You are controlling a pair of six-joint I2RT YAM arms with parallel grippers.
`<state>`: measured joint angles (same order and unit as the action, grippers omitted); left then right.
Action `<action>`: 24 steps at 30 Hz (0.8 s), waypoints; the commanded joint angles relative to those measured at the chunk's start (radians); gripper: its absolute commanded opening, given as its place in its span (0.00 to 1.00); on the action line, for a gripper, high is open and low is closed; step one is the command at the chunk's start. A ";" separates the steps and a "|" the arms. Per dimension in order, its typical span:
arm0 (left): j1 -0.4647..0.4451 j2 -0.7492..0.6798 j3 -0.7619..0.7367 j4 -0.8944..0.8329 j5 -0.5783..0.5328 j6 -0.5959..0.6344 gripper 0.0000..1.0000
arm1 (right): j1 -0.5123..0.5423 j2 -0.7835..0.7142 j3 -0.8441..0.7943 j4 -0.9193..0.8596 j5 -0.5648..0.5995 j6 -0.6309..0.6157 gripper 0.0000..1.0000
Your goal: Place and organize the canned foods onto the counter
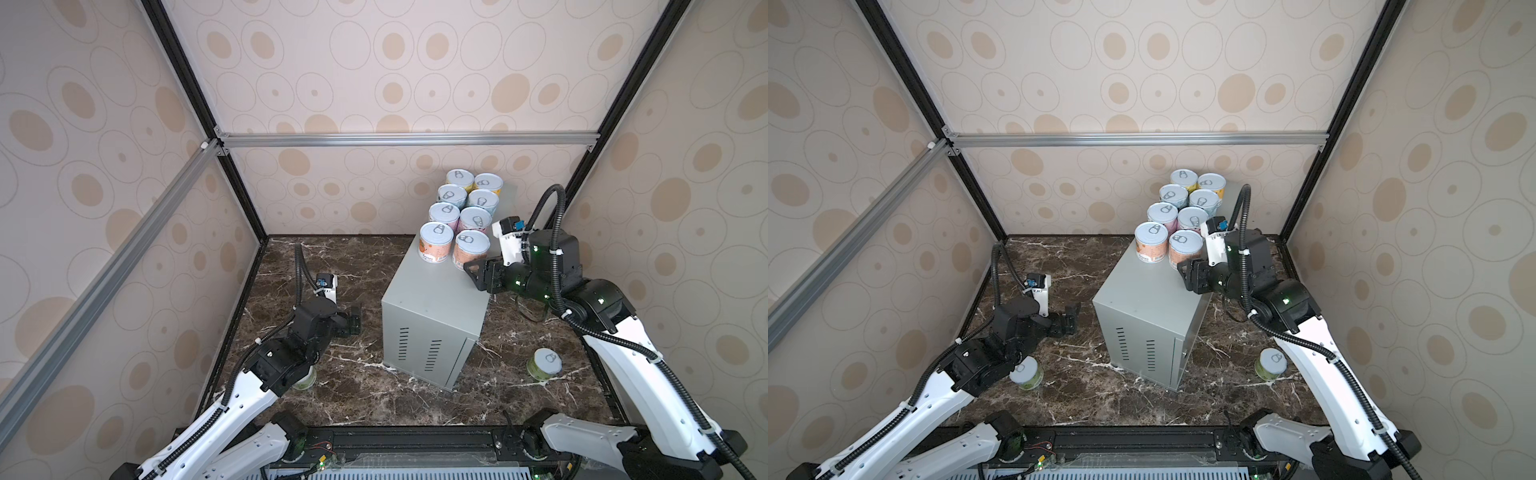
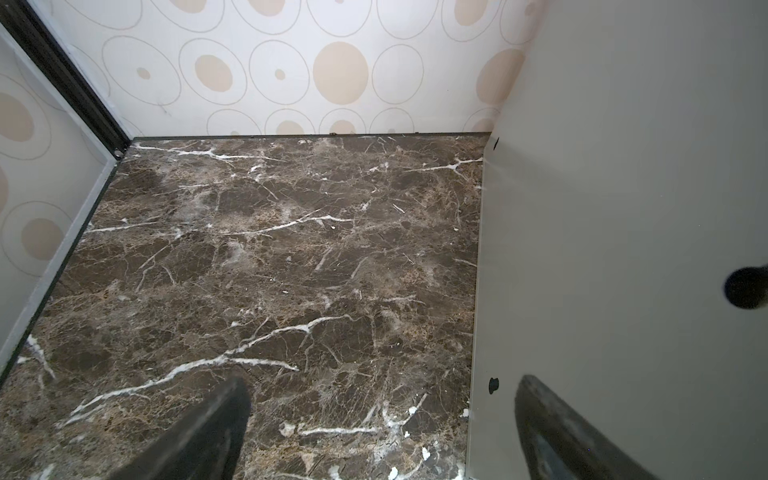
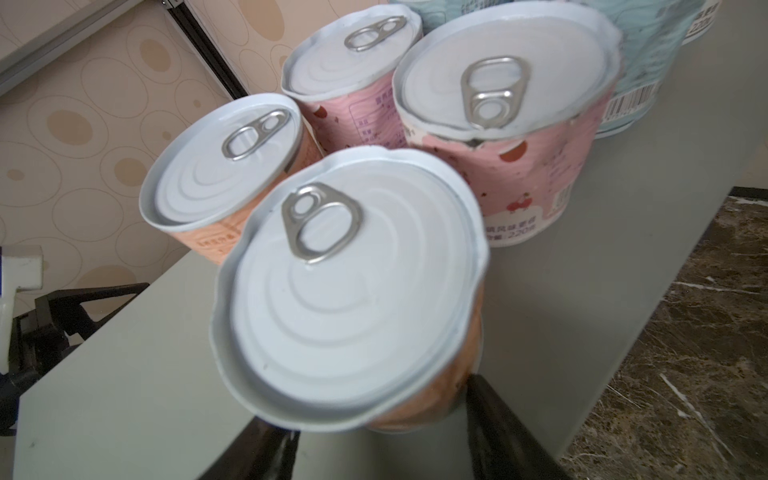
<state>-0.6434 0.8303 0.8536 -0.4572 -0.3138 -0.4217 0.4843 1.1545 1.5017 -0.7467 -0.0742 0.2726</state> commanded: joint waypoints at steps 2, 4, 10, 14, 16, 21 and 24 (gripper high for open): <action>0.021 -0.006 -0.011 0.023 0.025 0.007 0.99 | 0.004 0.015 0.026 0.016 0.017 0.002 0.63; 0.024 -0.008 -0.013 0.023 0.028 0.006 0.99 | 0.005 0.017 0.029 0.016 0.022 -0.001 0.63; 0.043 -0.008 -0.016 0.027 0.067 -0.003 0.99 | 0.005 0.032 0.046 0.009 0.022 -0.006 0.64; 0.060 -0.013 -0.010 0.022 0.085 -0.008 0.99 | 0.004 0.033 0.051 0.007 0.030 -0.012 0.64; 0.066 -0.015 -0.005 0.016 0.094 -0.009 0.99 | 0.004 0.032 0.051 0.004 0.034 -0.016 0.66; 0.082 -0.024 0.016 -0.004 0.113 -0.014 0.99 | 0.004 0.010 0.048 -0.003 0.040 -0.018 0.77; 0.091 -0.025 0.033 -0.018 0.127 -0.013 0.99 | 0.005 -0.011 0.055 -0.011 0.039 -0.019 0.77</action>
<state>-0.5663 0.8196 0.8375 -0.4561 -0.2062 -0.4236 0.4843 1.1782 1.5242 -0.7406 -0.0475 0.2630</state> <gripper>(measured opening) 0.988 0.771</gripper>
